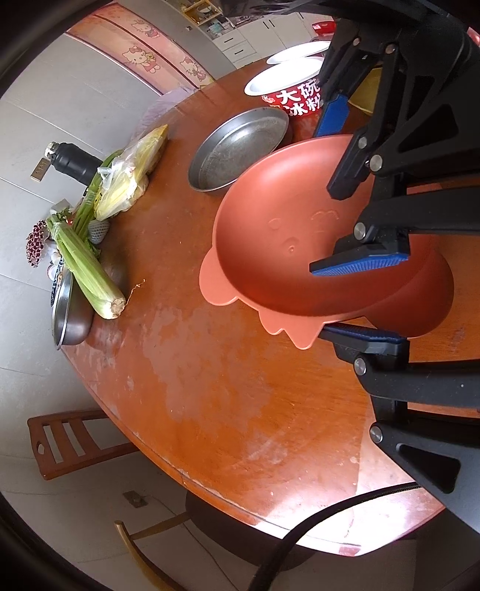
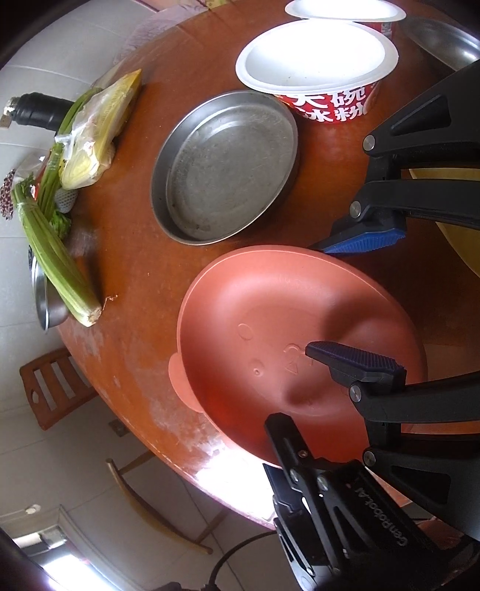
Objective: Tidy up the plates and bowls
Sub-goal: 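Lift the orange plate with the left tool and set it down flat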
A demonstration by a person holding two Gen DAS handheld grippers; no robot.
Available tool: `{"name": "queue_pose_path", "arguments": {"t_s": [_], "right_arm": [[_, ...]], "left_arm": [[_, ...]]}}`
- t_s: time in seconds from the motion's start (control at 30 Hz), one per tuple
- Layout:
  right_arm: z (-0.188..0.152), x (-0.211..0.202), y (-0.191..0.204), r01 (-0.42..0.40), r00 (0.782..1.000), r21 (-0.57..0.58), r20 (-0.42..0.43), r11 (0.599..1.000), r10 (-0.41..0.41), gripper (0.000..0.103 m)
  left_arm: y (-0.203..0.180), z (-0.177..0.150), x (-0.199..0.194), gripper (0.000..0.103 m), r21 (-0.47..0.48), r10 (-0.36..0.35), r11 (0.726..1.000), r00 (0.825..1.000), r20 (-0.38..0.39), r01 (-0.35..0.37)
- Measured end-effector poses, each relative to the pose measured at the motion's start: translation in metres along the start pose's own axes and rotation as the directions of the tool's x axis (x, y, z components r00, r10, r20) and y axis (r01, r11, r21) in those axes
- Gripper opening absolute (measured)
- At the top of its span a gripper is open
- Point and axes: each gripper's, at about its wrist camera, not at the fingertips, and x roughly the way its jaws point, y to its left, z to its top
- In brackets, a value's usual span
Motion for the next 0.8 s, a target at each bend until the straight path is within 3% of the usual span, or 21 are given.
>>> {"name": "queue_pose_path", "arguments": {"t_s": [0.63, 0.8], "right_arm": [[-0.0097, -0.0008, 0.0001, -0.018, 0.999, -0.006, -0.027, 1.000, 0.018, 0.047], [-0.0088, -0.0041, -0.0066, -0.016, 1.000, 0.017, -0.015, 1.000, 0.016, 0.047]], "left_arm": [[0.0077, 0.0008, 0.0055, 0.027, -0.016, -0.018, 1.000, 1.000, -0.013, 0.018], [0.0094, 0.0017, 0.0038, 0.031, -0.017, 0.008, 1.000, 1.000, -0.009, -0.008]]}}
